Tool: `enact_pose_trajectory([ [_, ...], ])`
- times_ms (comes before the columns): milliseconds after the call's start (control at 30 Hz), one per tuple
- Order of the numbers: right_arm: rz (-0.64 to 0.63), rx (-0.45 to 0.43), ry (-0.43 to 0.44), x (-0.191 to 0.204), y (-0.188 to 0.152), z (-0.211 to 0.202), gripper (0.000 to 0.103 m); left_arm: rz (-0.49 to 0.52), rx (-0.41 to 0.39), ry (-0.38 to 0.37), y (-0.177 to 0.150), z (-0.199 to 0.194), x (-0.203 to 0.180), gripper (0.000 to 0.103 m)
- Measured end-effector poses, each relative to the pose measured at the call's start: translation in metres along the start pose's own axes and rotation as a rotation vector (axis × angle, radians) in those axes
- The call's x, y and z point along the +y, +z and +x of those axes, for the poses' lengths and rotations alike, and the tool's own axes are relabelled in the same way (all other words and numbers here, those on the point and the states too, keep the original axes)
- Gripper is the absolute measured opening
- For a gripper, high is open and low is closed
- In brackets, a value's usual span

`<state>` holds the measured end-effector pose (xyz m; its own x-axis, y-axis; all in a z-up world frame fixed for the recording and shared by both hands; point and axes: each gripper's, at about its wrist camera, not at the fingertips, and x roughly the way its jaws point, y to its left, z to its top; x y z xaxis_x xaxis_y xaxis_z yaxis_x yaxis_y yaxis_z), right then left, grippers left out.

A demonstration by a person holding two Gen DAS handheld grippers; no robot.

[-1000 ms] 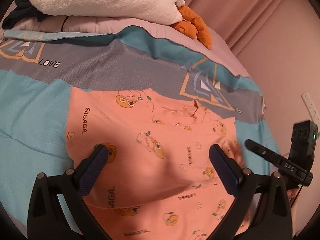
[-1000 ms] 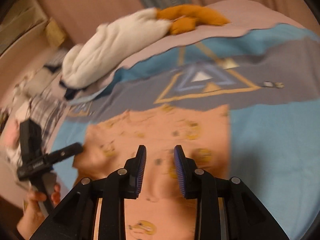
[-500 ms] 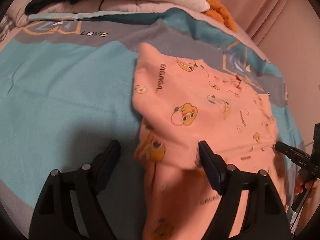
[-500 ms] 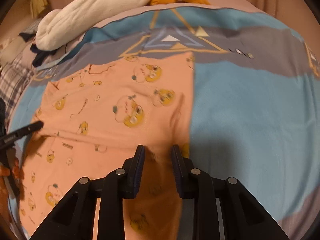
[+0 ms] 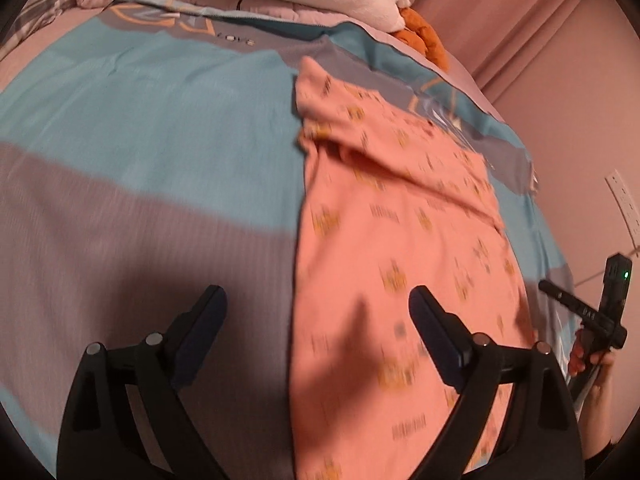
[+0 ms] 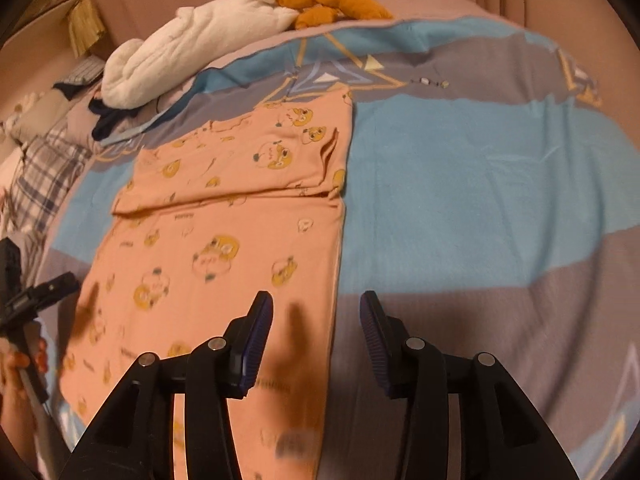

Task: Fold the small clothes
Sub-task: 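Release the folded side with the right gripper and withdraw both tools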

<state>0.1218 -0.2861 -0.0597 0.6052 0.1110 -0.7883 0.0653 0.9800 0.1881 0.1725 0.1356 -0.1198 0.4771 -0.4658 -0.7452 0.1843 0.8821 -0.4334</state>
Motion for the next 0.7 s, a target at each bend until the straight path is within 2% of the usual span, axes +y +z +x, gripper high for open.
enact_pose_trajectory([
  [67,-0.033,-0.036,-0.013,0.01,-0.007,-0.014,0.052,0.008,0.005,-0.001,-0.016,-0.008,-0.005,0.094],
  [133,-0.069,-0.076,-0.026,0.022,-0.015,-0.029,0.055,0.014,0.012,-0.001,-0.027,-0.012,-0.009,0.094],
  [333,-0.151,-0.15,-0.084,0.045,-0.034,-0.056,0.055,0.0,0.028,-0.035,-0.049,-0.017,-0.019,0.094],
  [700,-0.164,-0.186,-0.127,0.06,-0.064,-0.085,0.055,-0.008,0.025,-0.043,-0.072,-0.026,-0.029,0.094],
])
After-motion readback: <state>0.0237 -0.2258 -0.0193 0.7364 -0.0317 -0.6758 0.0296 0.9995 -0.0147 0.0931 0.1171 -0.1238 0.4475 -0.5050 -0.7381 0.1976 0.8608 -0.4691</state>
